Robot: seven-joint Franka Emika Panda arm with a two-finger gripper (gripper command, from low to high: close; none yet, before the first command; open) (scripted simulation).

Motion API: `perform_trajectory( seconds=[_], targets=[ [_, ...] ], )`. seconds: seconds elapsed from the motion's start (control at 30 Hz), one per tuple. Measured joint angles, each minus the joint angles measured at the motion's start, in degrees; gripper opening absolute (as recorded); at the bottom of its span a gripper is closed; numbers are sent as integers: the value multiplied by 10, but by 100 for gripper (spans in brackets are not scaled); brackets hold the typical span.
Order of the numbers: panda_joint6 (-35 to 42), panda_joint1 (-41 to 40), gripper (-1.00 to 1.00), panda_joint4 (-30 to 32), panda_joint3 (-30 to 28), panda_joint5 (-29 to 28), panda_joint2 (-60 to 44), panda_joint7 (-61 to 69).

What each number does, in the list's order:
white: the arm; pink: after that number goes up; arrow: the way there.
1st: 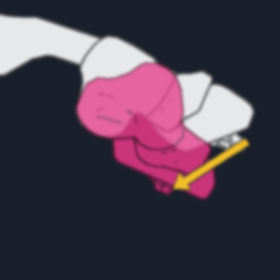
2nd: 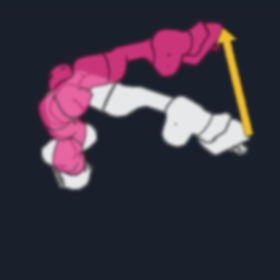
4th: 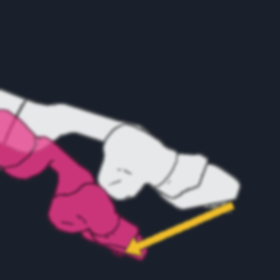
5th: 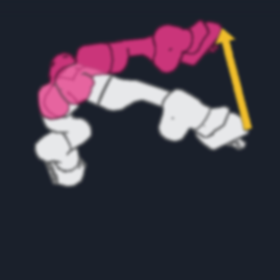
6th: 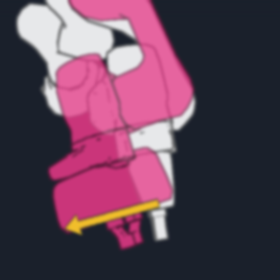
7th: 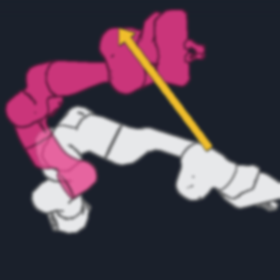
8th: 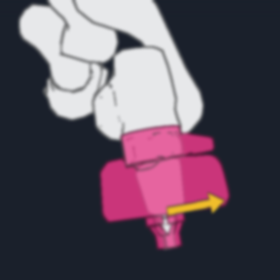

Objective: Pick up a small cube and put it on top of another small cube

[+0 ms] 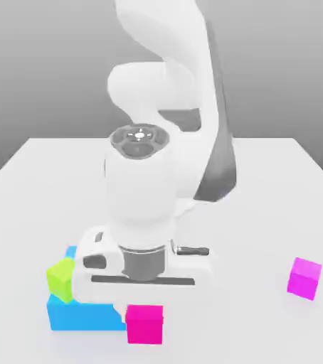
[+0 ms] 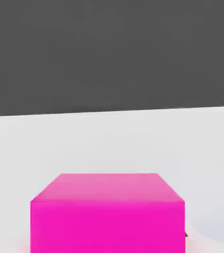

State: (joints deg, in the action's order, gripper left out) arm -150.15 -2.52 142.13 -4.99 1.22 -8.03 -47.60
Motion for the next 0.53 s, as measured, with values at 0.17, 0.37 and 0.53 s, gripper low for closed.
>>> perform_trajectory(
  seconds=[0.17, 0.37, 0.53],
  targets=[
    [62, -65, -100, 41, -38, -18, 104, -84],
    [45, -96, -100, 81, -55, -24, 127, -139],
    [4, -94, 100, 88, -57, -15, 93, -133]
  ],
)
